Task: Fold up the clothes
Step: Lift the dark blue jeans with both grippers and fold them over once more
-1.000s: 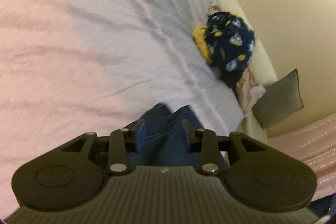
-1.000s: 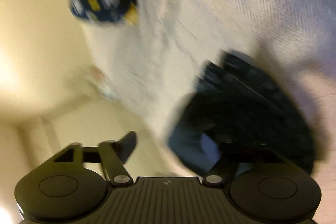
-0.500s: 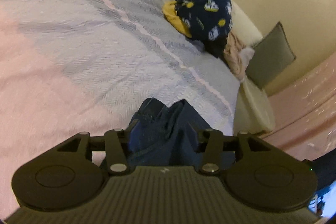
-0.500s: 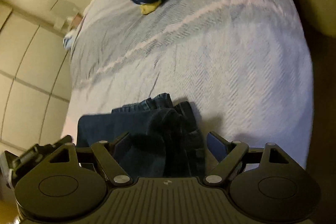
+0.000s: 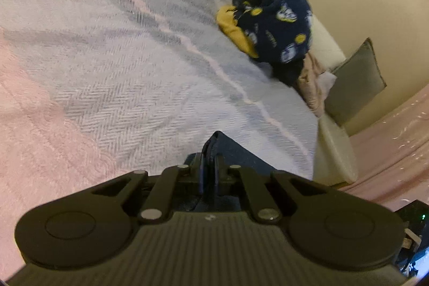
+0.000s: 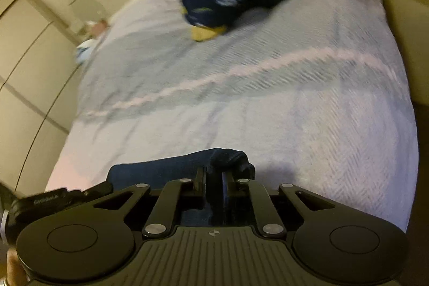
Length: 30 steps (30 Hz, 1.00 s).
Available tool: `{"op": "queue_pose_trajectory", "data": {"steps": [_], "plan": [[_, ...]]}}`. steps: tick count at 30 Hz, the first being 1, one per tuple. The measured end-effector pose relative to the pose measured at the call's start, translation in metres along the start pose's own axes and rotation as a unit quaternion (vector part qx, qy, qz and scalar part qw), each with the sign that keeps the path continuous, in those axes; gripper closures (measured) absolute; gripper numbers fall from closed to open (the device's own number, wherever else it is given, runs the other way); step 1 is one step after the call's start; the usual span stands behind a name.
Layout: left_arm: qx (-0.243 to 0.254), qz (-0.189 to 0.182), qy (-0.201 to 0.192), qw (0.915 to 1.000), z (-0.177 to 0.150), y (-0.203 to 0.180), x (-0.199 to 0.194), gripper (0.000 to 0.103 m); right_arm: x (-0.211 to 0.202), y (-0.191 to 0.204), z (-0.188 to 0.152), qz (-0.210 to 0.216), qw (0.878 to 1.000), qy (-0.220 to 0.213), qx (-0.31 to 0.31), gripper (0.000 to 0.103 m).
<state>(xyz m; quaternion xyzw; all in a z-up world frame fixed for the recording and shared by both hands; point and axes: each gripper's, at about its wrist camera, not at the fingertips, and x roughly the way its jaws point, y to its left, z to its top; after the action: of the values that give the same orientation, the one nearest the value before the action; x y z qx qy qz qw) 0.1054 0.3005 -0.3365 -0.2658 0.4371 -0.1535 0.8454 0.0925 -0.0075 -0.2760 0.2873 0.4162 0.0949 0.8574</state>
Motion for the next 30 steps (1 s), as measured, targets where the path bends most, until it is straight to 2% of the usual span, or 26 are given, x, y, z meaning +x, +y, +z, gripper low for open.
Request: {"op": "queue_pose_trajectory", "data": {"steps": [3, 7, 11, 14, 16, 18, 21, 23, 25, 27, 30], "plan": [[-0.008, 0.017, 0.004, 0.9998, -0.004, 0.01, 0.018, 0.096, 0.022, -0.002, -0.001, -0.029, 0.999, 0.013, -0.017, 0.094], [-0.006, 0.053, 0.029, 0.9981, -0.01, 0.02, 0.047, 0.095, 0.055, -0.004, -0.004, -0.069, 0.995, 0.042, -0.051, 0.092], [0.011, 0.069, 0.041, 0.9968, 0.002, 0.005, 0.037, 0.096, 0.048, 0.0, 0.011, -0.056, 0.995, 0.066, -0.058, 0.09], [0.043, 0.065, 0.02, 0.9968, 0.012, -0.02, 0.009, 0.098, 0.019, 0.008, 0.015, -0.049, 0.995, 0.054, -0.068, 0.088], [0.076, 0.059, 0.001, 0.9953, 0.015, -0.039, -0.006, 0.098, -0.001, 0.016, 0.014, -0.059, 0.994, 0.024, -0.085, 0.088], [0.109, 0.051, 0.005, 0.9927, 0.012, -0.053, -0.002, 0.098, -0.018, 0.027, 0.013, -0.073, 0.991, -0.01, -0.107, 0.088], [0.145, 0.062, 0.018, 0.9874, 0.003, -0.058, 0.018, 0.098, -0.013, 0.046, 0.002, -0.071, 0.983, -0.018, -0.171, 0.088], [0.151, 0.08, 0.024, 0.985, -0.004, -0.05, 0.038, 0.098, 0.005, 0.054, -0.01, -0.094, 0.969, -0.011, -0.229, 0.088], [0.127, 0.066, 0.028, 0.9893, -0.009, -0.032, 0.053, 0.1, 0.035, 0.05, -0.025, -0.137, 0.953, 0.026, -0.271, 0.088], [0.121, 0.051, 0.033, 0.9908, -0.014, -0.02, 0.065, 0.101, 0.054, 0.04, -0.037, -0.157, 0.946, 0.059, -0.279, 0.088], [0.143, 0.057, 0.04, 0.9872, -0.016, -0.021, 0.077, 0.101, 0.061, 0.044, -0.045, -0.173, 0.937, 0.062, -0.296, 0.088]]}}
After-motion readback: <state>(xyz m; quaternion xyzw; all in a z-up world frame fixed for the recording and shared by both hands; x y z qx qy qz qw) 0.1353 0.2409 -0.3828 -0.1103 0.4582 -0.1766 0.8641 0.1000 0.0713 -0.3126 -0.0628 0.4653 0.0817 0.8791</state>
